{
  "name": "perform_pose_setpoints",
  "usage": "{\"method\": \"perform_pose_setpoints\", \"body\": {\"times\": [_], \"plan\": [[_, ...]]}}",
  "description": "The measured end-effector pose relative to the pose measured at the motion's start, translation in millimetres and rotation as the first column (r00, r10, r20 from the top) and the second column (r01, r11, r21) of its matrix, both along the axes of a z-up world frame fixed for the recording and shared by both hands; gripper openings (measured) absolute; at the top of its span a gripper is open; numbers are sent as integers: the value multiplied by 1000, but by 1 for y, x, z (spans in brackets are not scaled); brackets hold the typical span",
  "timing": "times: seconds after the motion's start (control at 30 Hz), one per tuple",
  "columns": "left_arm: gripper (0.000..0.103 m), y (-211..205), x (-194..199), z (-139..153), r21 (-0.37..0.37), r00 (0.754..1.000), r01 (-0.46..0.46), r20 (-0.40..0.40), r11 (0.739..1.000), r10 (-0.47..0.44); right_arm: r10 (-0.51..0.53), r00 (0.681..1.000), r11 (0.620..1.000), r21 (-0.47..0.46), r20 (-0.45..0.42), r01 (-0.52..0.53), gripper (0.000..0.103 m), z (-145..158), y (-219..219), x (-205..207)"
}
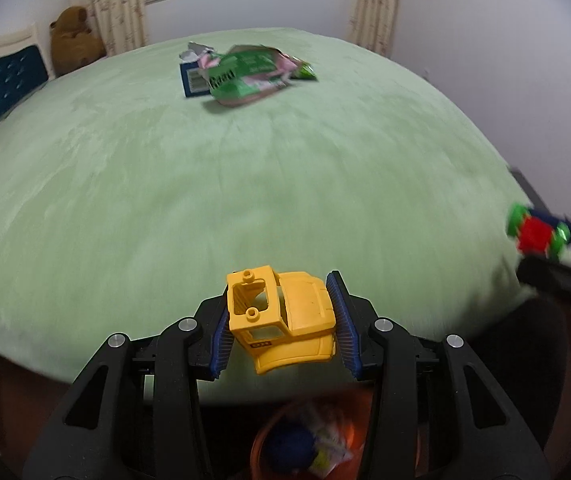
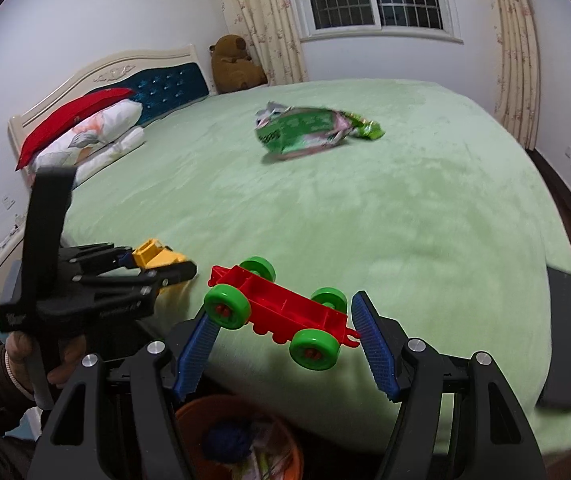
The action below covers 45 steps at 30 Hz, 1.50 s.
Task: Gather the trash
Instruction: 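Carry the yellow toy piece and red cart over the orange bucket, then open both tools to drop the toy pieces into the bucket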
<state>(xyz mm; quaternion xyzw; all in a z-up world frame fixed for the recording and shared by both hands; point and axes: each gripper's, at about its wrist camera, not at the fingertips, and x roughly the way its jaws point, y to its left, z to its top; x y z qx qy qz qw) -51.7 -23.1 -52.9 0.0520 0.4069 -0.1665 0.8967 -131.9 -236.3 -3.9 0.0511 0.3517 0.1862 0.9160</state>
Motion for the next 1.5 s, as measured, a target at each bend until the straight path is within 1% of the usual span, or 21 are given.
{"method": "perform_pose_setpoints", "body": {"times": [0.1, 0.17, 0.27, 0.37, 0.4, 0.47, 0.67, 0.77, 0.8, 0.9, 1.1, 1.13, 1.17, 1.2, 1.23, 1.33, 1.43, 1.5], "plan": [[42, 1, -32, -10, 42, 999, 51, -6, 998, -51, 25, 999, 1000, 7, -37, -25, 66, -9, 4, -17], [42, 2, -46, -17, 60, 997, 72, -22, 996, -71, 40, 997, 999, 11, -62, -40, 66, -15, 7, -29], [42, 0, -65, -36, 101, 992, 113, -72, 988, -106, 73, 990, 997, 15, -120, -72, 66, -28, 14, -43], [42, -2, -75, -55, 132, 985, 139, -124, 982, -123, 103, 977, 995, 14, -188, -103, 66, -49, 22, -53], [42, -3, -78, -65, 143, 979, 150, -157, 978, -127, 109, 970, 994, 15, -219, -108, 66, -59, 24, -55], [42, -3, -80, -80, 161, 970, 161, -207, 974, -126, 116, 955, 993, 28, -274, -113, 66, -76, 27, -56], [42, -2, -76, -107, 172, 942, 180, -313, 969, -119, 132, 918, 991, 19, -375, -134, 66, -112, 37, -55], [42, -2, -71, -122, 177, 921, 183, -374, 967, -106, 143, 895, 988, 8, -422, -154, 66, -128, 42, -53], [42, -2, -69, -129, 182, 910, 187, -402, 965, -100, 147, 886, 987, 4, -439, -162, 66, -133, 44, -51], [42, -3, -67, -140, 188, 890, 198, -445, 962, -97, 163, 863, 982, -5, -478, -188, 66, -145, 49, -49], [43, -9, -64, -157, 203, 857, 234, -504, 951, -103, 192, 831, 971, -23, -522, -239, 66, -161, 61, -45], [44, -9, -63, -160, 207, 850, 236, -517, 949, -99, 195, 824, 968, -28, -532, -248, 67, -165, 62, -42], [57, -11, -59, -163, 215, 843, 236, -530, 948, -89, 197, 816, 966, -35, -543, -257, 68, -168, 63, -41], [78, -11, -56, -169, 232, 832, 231, -551, 945, -68, 192, 809, 965, -44, -555, -260, 73, -171, 63, -40], [82, -7, -58, -172, 240, 831, 226, -554, 944, -58, 186, 807, 965, -50, -561, -257, 75, -173, 64, -38], [82, -4, -55, -176, 227, 823, 215, -566, 950, -51, 183, 802, 970, -30, -569, -242, 75, -173, 60, -36], [82, -1, -54, -179, 221, 819, 207, -572, 953, -45, 173, 807, 976, -9, -565, -216, 76, -169, 55, -34], [82, -1, -54, -179, 219, 822, 203, -568, 955, -44, 165, 813, 979, -6, -558, -203, 76, -165, 52, -34]]}}
